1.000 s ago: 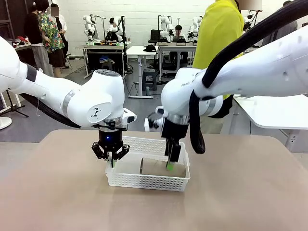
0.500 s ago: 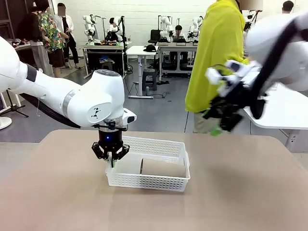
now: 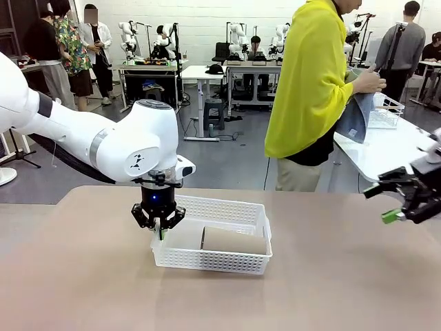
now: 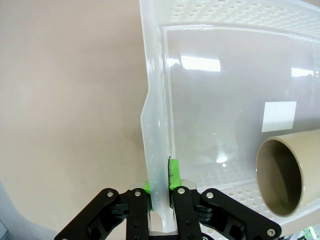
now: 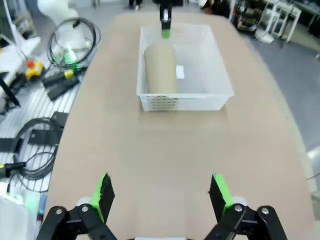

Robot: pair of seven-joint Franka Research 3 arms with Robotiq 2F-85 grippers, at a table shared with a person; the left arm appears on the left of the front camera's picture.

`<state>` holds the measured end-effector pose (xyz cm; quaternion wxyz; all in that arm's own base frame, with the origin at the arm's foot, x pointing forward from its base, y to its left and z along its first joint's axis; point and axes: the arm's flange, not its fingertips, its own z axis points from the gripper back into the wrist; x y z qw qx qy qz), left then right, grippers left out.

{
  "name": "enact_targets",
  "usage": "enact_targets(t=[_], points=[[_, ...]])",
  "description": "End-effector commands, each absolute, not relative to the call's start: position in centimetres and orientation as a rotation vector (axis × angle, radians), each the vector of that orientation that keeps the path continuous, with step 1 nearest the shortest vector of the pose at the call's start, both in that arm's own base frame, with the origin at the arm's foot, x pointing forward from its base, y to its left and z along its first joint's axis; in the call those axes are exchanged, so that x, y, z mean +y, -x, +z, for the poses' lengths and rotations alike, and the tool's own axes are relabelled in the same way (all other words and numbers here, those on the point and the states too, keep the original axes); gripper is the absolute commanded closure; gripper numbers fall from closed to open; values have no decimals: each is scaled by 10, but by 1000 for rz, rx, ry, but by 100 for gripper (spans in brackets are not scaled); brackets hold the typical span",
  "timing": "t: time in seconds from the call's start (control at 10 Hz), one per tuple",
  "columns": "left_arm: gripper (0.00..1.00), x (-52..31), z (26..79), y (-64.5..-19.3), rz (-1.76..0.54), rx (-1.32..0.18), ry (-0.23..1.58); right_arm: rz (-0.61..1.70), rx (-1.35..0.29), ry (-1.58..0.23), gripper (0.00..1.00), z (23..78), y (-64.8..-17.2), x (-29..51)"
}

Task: Clean and organize the cups into the basket.
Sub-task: Pick up the Organizing basket and move it to the center of the table, then pick up the Reusable plastic cup from the right side of the table and place it inside the Organizing basket, then pick up the Reusable plastic cup from the right side of the table and stack it inside the Organizing basket in the center of the table.

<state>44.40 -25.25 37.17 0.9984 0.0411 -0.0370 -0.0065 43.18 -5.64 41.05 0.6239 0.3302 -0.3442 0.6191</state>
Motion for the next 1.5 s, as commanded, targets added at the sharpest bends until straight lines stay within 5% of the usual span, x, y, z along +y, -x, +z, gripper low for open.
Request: enact_targets(t=[0.0,0.4,1.4], points=[[100,-253,372,-443,-16,-76,-84,1360,-972,-846,0,392,-422,-83],[100,-253,372,-443,-16,-76,-84,1198,-1159,-926,0,348,-385,-147],[100,-253,372,-443,-16,-76,-84,1254,-1075,-895,0,366,-393,-134]])
